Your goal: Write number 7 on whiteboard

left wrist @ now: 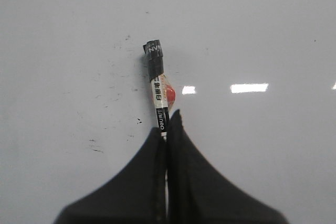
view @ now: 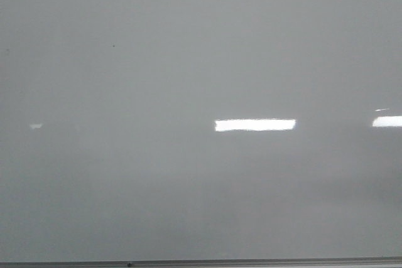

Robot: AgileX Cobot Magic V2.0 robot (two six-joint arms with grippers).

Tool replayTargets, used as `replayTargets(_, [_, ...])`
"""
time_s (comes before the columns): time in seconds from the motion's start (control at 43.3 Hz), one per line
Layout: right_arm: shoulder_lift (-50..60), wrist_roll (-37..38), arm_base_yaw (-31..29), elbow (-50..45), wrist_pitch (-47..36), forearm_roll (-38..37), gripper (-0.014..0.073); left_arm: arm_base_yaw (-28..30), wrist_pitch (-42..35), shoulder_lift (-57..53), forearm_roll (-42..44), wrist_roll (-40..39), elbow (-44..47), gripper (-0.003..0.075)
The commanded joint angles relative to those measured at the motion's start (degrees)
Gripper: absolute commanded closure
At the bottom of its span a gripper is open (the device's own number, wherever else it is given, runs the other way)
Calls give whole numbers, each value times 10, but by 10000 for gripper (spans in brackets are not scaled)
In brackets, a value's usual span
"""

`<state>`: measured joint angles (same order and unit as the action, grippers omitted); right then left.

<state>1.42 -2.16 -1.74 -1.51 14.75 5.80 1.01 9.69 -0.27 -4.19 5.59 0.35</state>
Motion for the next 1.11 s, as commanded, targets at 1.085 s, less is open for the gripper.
replayTargets(1.085, [3, -1, 2, 2, -45, -4, 663, 2, -51, -8, 166, 3, 2, 741])
